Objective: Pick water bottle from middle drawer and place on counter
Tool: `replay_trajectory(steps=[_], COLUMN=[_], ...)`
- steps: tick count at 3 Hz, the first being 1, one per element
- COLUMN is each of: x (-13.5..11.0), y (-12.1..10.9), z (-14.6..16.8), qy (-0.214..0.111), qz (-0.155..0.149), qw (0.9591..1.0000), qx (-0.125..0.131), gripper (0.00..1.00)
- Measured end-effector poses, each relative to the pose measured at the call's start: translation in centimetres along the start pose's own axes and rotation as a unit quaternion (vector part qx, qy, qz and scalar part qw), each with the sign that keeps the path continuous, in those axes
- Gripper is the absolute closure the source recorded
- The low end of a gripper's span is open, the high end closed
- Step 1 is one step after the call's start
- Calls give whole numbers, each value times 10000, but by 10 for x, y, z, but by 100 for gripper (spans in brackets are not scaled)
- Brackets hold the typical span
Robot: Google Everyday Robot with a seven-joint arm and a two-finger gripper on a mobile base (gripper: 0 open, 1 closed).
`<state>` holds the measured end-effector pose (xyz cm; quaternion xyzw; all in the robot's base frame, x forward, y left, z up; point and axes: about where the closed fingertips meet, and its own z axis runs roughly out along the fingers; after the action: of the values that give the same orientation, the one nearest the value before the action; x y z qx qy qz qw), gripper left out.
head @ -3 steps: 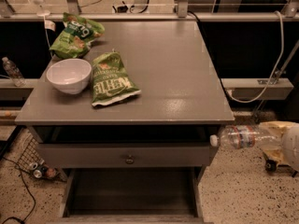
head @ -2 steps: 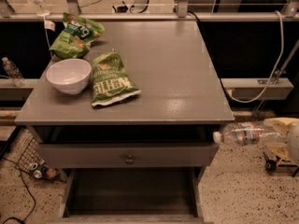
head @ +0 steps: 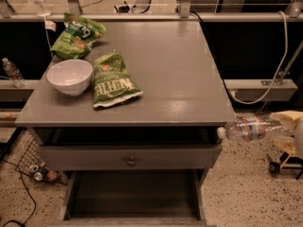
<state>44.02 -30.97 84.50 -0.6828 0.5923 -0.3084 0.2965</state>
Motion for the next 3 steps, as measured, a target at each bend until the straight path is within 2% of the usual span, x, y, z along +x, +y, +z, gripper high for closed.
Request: replay_trajectory(steps=[3], x=[-23], y=[-39], z=[2], qy=[-224], qz=[-509], qw=[9976], qx=[413], gripper=[100])
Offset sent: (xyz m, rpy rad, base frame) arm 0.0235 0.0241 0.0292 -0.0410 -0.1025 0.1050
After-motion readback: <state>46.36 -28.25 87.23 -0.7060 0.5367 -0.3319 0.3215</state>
